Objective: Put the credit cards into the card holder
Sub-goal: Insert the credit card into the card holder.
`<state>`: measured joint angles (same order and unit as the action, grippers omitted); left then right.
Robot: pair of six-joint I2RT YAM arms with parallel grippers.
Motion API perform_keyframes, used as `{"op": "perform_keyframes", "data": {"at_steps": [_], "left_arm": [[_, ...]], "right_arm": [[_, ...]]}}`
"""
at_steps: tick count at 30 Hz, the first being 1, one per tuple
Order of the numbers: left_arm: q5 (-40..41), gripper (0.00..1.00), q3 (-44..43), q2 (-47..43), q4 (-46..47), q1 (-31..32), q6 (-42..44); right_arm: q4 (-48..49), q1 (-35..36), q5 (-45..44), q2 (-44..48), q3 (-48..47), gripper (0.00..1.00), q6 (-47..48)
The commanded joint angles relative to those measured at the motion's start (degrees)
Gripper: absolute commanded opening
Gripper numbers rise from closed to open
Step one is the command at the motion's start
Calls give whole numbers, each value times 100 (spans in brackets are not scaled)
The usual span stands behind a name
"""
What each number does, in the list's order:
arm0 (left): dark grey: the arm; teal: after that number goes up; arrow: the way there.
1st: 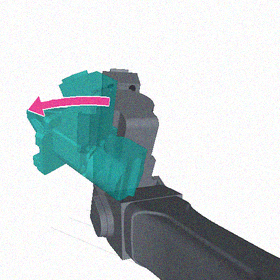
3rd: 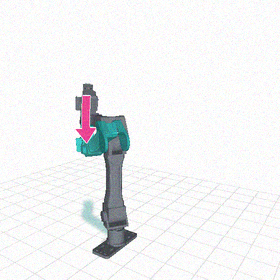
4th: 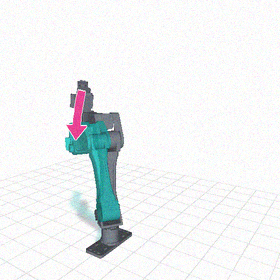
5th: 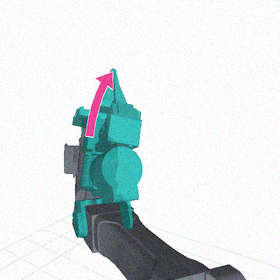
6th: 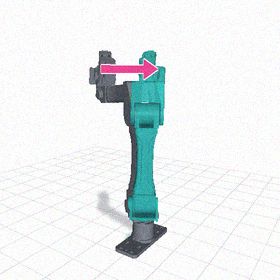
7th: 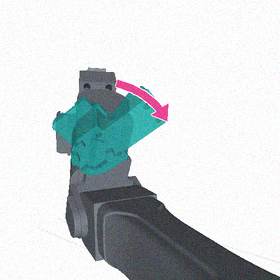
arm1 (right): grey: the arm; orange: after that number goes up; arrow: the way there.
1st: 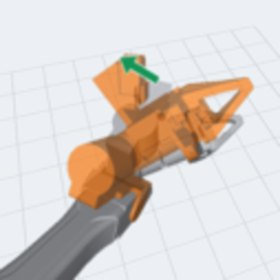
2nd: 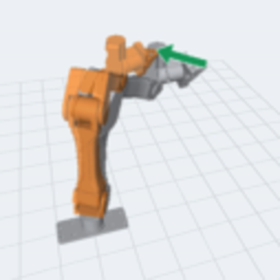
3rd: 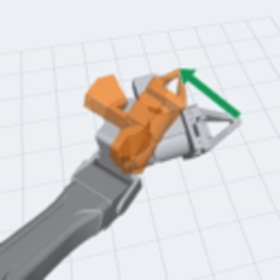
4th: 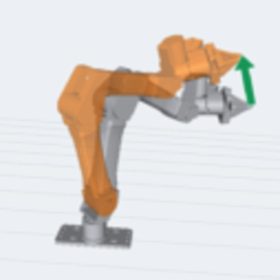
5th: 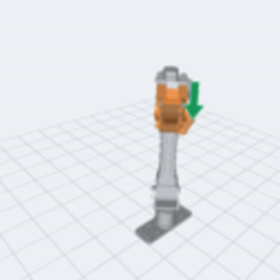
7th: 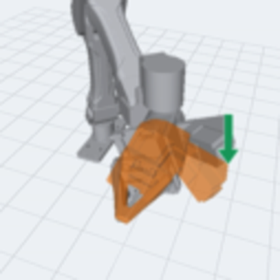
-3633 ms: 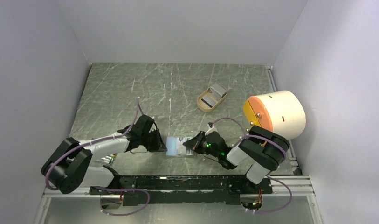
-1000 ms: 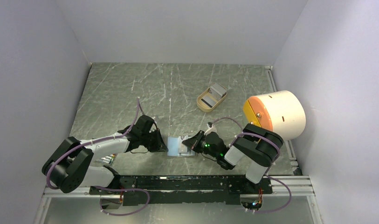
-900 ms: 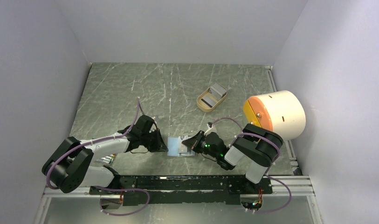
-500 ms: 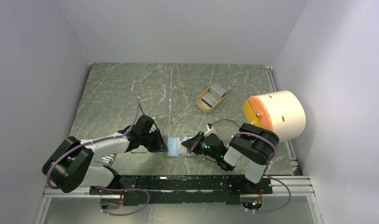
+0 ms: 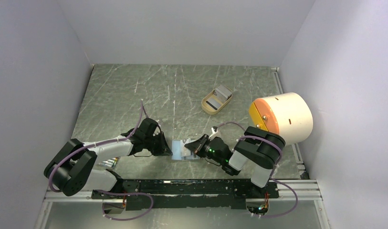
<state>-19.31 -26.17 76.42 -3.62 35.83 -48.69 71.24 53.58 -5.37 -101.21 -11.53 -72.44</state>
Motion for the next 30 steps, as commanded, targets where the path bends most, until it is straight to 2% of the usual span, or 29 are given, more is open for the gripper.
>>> {"op": "perform_keyframes", "data": {"at_steps": [1,4,8,11,15,17,25,26,30], "left_arm": [[-96,13,41,19,83,20,8],[-90,13,34,4,73,22,4],[-60,13,15,-21,5,25,34],[-84,13,-3,-7,19,26,51],[-106,13,-5,18,55,20,46],[-99,13,25,-7,59,22,43],[-71,13,-40,-12,-32,23,80],[-72,13,-26,-11,-6,32,71],[-107,13,-1,-5,45,24,52]], "right_arm": [[-78,47,-172,84,42,8,15],[-820,-108,247,271,-220,12,433],[-2742,-161,383,807,-703,28,1034],[-3621,-162,271,1328,-821,41,1264],[-4407,-178,0,1834,-893,46,1429],[-4536,-190,14,1900,-905,41,1465],[-4009,-190,229,1641,-833,20,1454],[-3989,-190,225,1646,-803,14,1455],[-3706,-192,244,1654,-597,0,1400]]}}
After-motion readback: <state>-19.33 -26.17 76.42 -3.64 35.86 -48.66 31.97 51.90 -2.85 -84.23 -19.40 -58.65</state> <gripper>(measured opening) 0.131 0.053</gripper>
